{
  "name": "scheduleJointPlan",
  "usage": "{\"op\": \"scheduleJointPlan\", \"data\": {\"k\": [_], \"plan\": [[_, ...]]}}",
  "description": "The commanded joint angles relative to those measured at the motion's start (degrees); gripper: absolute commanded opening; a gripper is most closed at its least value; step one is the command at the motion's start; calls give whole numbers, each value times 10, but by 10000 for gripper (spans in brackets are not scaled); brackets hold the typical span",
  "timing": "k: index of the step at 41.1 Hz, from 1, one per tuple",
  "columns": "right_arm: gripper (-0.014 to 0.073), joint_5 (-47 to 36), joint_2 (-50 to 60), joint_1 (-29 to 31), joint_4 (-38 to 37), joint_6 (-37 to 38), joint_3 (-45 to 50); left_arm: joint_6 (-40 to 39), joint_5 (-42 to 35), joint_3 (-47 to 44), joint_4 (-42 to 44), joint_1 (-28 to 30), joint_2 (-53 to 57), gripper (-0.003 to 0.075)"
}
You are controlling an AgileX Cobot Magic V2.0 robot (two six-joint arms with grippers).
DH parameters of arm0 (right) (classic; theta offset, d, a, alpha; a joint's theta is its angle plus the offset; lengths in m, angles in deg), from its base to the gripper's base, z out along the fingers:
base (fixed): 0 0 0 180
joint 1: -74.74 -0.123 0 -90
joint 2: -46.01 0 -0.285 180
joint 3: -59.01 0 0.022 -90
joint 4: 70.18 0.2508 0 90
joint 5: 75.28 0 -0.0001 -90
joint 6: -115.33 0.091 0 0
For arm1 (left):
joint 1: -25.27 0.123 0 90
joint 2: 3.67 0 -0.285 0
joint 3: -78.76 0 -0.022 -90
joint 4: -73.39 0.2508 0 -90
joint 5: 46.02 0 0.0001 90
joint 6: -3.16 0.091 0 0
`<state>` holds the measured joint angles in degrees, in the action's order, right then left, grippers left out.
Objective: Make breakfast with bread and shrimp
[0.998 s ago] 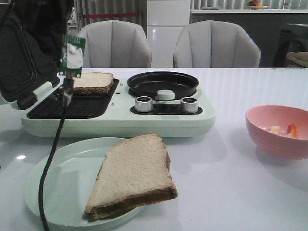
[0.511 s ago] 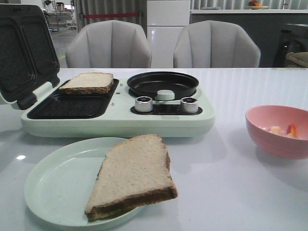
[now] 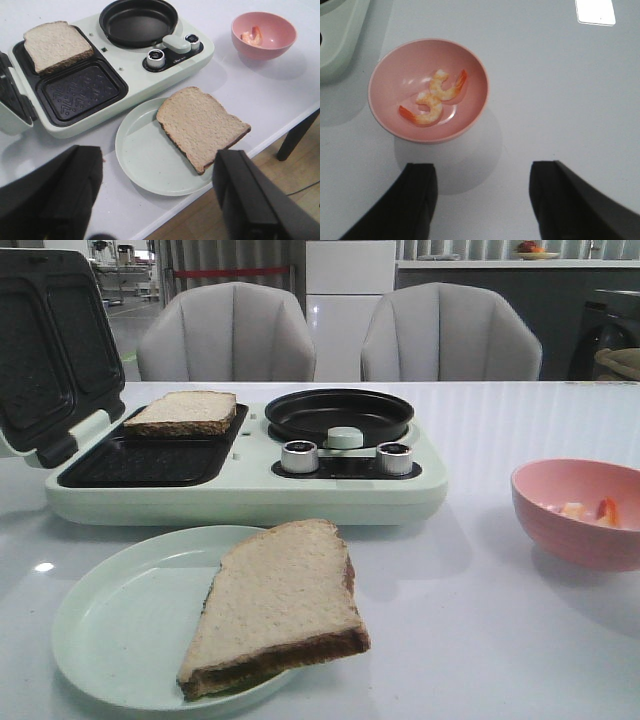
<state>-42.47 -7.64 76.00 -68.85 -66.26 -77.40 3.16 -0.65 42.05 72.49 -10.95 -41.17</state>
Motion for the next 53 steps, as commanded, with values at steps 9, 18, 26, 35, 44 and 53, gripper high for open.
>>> {"op": "scheduleJointPlan", "data": {"k": [9,18,26,35,44,53], "plan": [[516,-38,1,3,-6,-5,-17,0,-59,-16,-19,-3,21,521],[516,-37,1,3,-6,-5,-17,0,-69,-16,-12,-3,21,521],[516,-11,1,3,47,-8,-28,0,-70,-16,-11,-3,21,521],[514,61,-22,-29,144,-91,-72,0,-70,-16,-11,-3,21,521],[514,143,-78,-109,307,-159,-108,0,-70,-16,-11,-3,21,521],[514,132,-169,-186,398,-167,-108,0,-70,-16,-11,-3,21,521]]}}
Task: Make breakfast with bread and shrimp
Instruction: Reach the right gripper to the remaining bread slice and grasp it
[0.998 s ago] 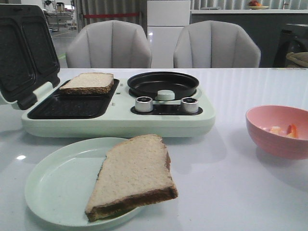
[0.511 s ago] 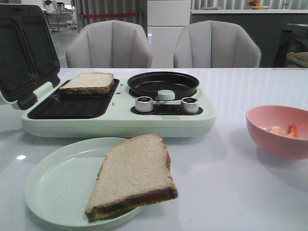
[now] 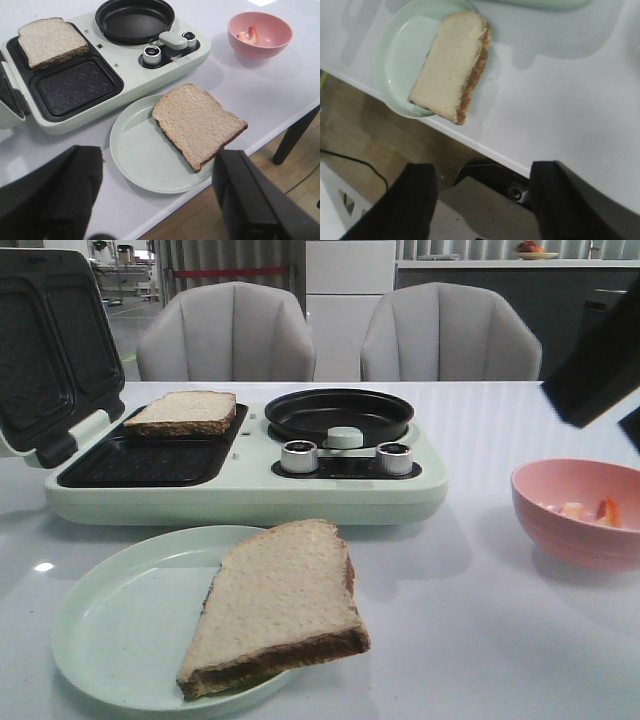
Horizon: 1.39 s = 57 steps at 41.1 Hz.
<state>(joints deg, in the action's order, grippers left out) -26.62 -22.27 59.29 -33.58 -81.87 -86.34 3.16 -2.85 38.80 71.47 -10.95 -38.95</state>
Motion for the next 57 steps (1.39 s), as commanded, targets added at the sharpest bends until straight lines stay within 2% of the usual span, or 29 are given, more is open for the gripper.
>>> {"op": "scheduleJointPlan", "data": {"k": [1,16,37,45,57], "plan": [[514,-30,-32,-22,50,-10,-18,0,-48,16,-1,-3,-1,521],[514,-89,-207,-41,161,-40,-23,0,-48,16,-1,-3,-1,521],[514,-86,-335,-41,438,-283,-40,0,-48,16,-1,-3,-1,521],[514,-83,-371,-43,480,-323,-42,0,-48,16,-1,-3,-1,521],[514,-56,-411,-46,489,-330,-62,0,-48,16,-1,-3,-1,521]]}}
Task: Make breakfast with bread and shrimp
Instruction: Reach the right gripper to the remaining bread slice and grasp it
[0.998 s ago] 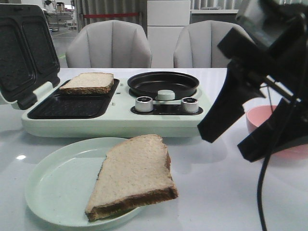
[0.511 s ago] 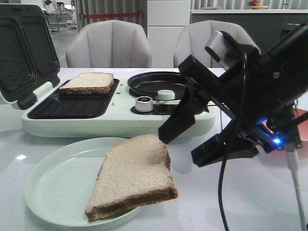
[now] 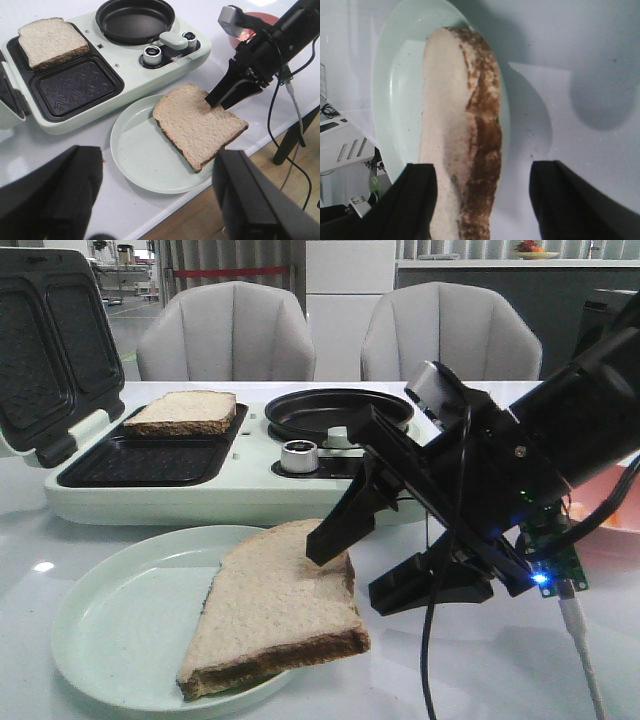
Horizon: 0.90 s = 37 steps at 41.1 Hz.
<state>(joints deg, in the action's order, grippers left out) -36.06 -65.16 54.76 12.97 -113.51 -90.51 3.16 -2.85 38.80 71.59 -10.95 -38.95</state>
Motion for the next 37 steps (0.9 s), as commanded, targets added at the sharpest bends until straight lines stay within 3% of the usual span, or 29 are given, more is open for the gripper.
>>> {"op": "scheduleJointPlan", "data": {"k": [1,37], "plan": [[514,40,17,-1,24,-13,-21,0,-48,16,-2,-3,-1,521],[514,47,6,-2,35,-22,-21,0,-48,16,-2,-3,-1,521]]}}
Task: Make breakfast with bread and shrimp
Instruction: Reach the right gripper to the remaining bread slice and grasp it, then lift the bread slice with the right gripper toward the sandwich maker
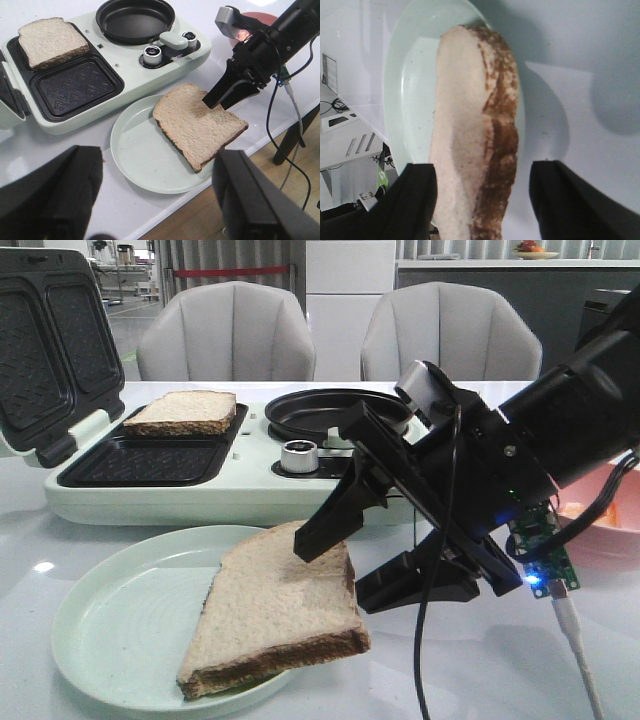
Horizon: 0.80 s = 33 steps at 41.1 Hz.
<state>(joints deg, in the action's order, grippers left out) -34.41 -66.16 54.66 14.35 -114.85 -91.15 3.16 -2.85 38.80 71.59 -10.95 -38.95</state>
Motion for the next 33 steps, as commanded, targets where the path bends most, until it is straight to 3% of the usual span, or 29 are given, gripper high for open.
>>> {"op": "scheduleJointPlan", "data": {"k": [1,7,13,18,33], "plan": [[514,33,10,-1,22,-9,-15,0,-48,16,-2,-3,-1,521],[471,49,-6,-1,23,-9,-15,0,-48,16,-2,-3,-1,521],[293,49,-6,-1,26,-10,-15,0,-48,16,-2,-3,-1,521],[198,46,-6,-1,26,-11,-15,0,-48,16,-2,-3,-1,521],[179,44,24,-1,26,-42,-15,0,-48,16,-2,-3,-1,521]]}}
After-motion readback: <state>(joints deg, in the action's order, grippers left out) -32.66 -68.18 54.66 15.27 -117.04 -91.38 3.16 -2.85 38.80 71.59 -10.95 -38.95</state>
